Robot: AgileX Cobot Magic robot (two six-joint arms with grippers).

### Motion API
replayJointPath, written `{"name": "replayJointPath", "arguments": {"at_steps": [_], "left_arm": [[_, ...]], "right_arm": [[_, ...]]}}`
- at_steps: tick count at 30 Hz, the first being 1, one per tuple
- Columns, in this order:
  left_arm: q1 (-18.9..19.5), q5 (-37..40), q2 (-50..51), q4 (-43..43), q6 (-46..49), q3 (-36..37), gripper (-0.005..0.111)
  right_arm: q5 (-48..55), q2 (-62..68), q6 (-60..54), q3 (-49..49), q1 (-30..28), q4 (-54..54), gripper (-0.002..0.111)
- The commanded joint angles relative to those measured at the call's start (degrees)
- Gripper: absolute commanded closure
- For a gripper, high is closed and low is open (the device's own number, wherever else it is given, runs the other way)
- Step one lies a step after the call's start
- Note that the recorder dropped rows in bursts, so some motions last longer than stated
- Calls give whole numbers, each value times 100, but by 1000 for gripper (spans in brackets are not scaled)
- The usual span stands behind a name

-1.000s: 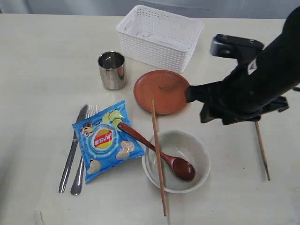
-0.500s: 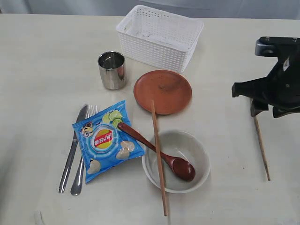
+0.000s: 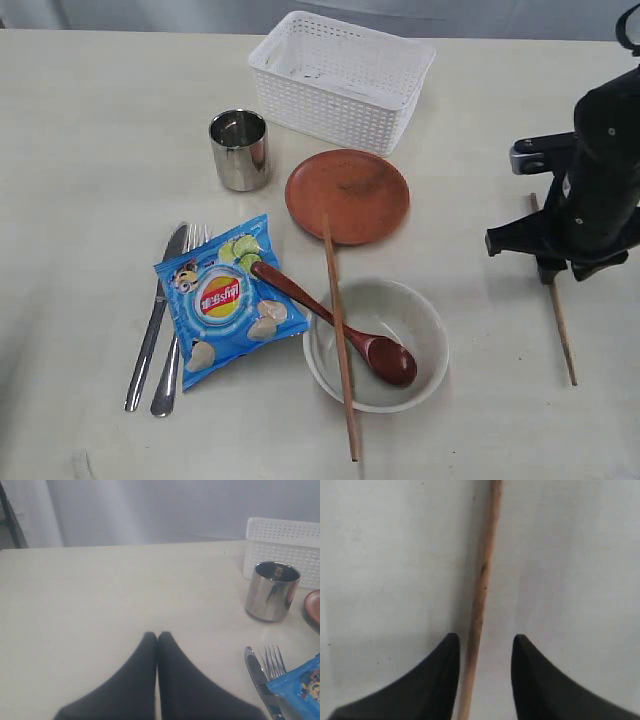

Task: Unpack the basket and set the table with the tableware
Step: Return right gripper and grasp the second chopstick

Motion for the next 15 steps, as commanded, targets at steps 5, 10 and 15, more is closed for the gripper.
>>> {"name": "replayJointPath", "arguments": {"at_steps": [5,10,15], "left_arm": [[-39,-32,-21,10,2,11,107],[-39,-32,-21,10,2,11,107],[-39,-32,-21,10,2,11,107]], "right_arm": [[-106,433,-83,7,-31,-85,103],[-17,478,-93,7,-31,-72,105],[229,352,-93,7,-31,-60,109]]}}
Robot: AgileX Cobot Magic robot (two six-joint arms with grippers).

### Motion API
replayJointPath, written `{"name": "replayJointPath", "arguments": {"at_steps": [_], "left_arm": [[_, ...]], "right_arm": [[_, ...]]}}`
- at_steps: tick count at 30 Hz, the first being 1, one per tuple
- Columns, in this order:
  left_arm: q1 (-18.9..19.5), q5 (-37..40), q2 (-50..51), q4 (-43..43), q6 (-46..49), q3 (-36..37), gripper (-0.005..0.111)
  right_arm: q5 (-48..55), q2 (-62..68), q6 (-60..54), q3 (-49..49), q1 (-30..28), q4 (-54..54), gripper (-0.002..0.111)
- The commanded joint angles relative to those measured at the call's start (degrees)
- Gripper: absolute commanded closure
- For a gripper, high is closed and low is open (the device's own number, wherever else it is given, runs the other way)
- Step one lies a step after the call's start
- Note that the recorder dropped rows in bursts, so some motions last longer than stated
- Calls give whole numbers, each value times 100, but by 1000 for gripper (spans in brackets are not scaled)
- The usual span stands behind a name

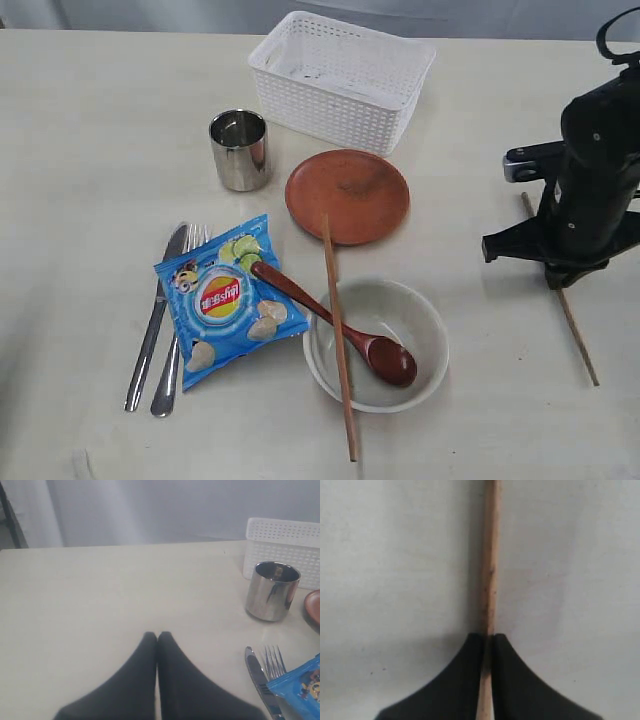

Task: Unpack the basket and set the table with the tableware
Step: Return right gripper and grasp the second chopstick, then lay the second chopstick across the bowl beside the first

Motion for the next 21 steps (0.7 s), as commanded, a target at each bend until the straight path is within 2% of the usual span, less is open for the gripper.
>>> {"name": "replayJointPath", "arguments": {"at_steps": [1,6,12,15,21], "left_arm": [[-39,-32,-21,10,2,11,107],[-39,-32,-21,10,2,11,107],[-39,-32,-21,10,2,11,107],[-39,-32,-21,10,2,11,107],[-39,-32,-21,10,2,11,107]], "right_arm": [[228,-12,-51,76,-31,-23,109],[336,-471,-288,76,-21,332,109],[473,-1118,-1690,76,7,2203,109],[641,-1302,-2135,76,208,2880,109],[640,-1408,-2290,76,1070,3657,109]]}}
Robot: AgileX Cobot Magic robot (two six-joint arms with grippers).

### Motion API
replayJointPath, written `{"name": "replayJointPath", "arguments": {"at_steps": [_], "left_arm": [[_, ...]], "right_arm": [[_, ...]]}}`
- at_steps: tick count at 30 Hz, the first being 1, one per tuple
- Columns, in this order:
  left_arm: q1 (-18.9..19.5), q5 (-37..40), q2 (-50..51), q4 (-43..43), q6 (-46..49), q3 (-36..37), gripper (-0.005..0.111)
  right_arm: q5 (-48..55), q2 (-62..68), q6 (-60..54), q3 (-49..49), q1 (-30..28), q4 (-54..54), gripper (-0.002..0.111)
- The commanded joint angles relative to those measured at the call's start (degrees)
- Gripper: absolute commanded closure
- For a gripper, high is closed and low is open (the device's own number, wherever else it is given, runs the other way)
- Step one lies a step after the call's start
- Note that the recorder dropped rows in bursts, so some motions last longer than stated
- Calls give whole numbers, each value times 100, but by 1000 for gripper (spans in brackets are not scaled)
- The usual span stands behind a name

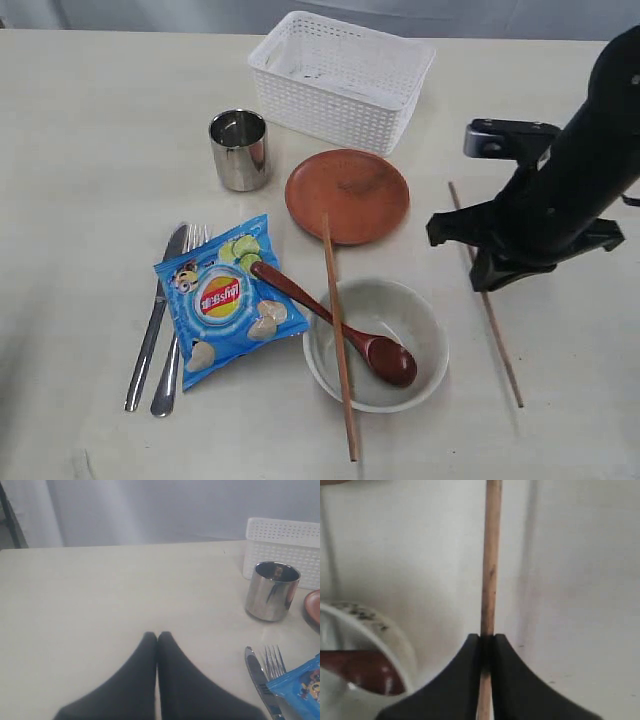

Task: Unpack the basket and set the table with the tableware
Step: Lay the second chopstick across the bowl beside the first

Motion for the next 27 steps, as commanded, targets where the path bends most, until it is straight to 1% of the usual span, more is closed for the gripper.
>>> {"name": "replayJointPath", "arguments": {"at_steps": [1,6,10,14,21,27], "left_arm": [[-39,-32,-21,10,2,11,107],[-39,-32,-21,10,2,11,107],[-39,-32,-21,10,2,11,107],[-39,-32,-21,10,2,11,107],[-39,-32,-21,10,2,11,107],[-39,-32,-21,24,2,11,107]], "right_arm": [[14,-75,-290,1,585,613,109],[-125,-75,-236,1,1069,953,109],[-309,-75,-236,1,1282,1161,109],[-489,-75,-236,1,1421,1401,109],[-733,-75,-236,1,1676,1503,109],[-744,-38,-236,1,1677,1503,109]]}}
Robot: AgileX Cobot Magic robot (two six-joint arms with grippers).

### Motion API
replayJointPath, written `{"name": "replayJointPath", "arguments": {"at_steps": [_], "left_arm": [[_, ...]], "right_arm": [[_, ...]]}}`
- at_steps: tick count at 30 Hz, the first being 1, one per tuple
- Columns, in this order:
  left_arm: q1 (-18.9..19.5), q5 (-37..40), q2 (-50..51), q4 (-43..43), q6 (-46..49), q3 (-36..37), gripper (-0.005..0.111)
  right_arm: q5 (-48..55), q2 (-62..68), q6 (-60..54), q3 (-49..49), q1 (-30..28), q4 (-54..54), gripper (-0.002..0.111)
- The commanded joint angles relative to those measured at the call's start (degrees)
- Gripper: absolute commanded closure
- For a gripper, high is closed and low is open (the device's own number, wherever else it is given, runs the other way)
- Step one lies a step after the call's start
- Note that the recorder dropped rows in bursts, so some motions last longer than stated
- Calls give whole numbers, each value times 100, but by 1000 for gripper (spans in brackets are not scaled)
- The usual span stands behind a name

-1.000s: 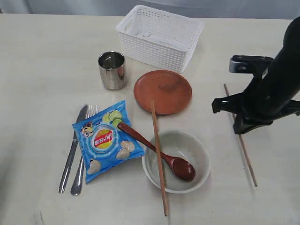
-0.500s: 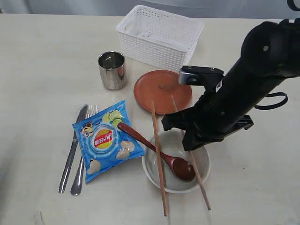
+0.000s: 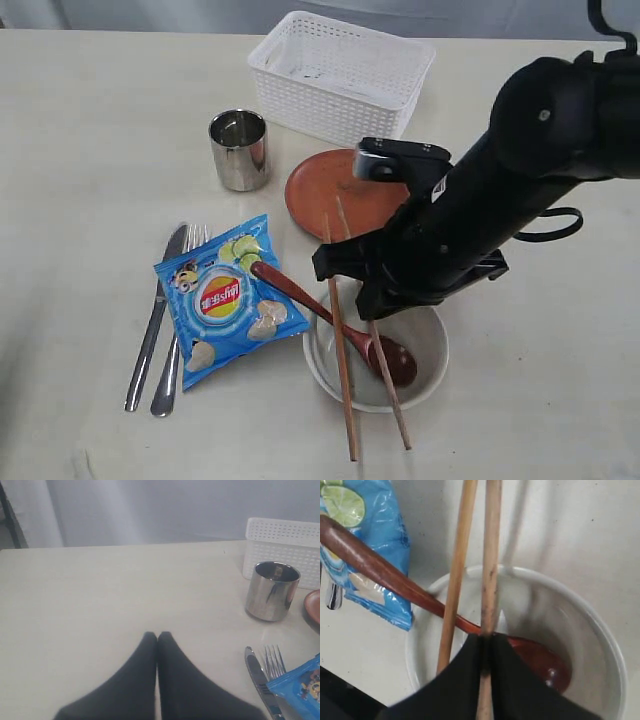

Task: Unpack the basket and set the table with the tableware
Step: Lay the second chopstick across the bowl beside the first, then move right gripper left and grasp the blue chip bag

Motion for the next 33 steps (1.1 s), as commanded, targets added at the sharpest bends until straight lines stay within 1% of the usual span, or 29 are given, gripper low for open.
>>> {"name": "replayJointPath", "arguments": {"at_steps": [1,5,11,12,13,14,16,17,18,19,22,29,31,33], "left_arm": [[-39,-32,-21,24,-18,11,107],[-39,-32,-21,24,-18,11,107],[-39,-32,-21,24,-18,11,107],[-39,-32,-21,24,-18,11,107],[-39,-32,-21,24,-18,11,107],[-39,-32,-21,24,-18,11,107],[-39,-32,-21,24,-18,11,107],[-39,-32,-21,24,-18,11,107],[-39,-32,-21,24,-18,11,107],[-39,-32,-21,24,-18,11,107],[-39,-32,-21,24,-18,11,107],[-39,-32,-21,24,1,11,107],[-39,-32,-21,24,1,11,107],[-39,-32,-21,24,1,11,107]], "right_arm": [[-54,82,-61,1,22,30,109],[-92,309,-61,1,22,181,109],[-118,309,-61,1,22,223,108],[-118,309,-61,1,22,236,106],[-118,309,-61,1,22,236,99],[-118,309,-61,1,22,236,89],[-118,296,-61,-9,22,221,77],[-157,273,-61,-22,22,160,71],[-169,261,-61,-52,22,87,68],[-169,229,-61,-109,22,20,67],[-37,102,-61,-363,22,-175,67],[780,-41,-153,-1266,22,-337,67],[890,-41,-153,-1490,34,-337,64],[936,-41,-153,-1732,103,-365,58]]}}
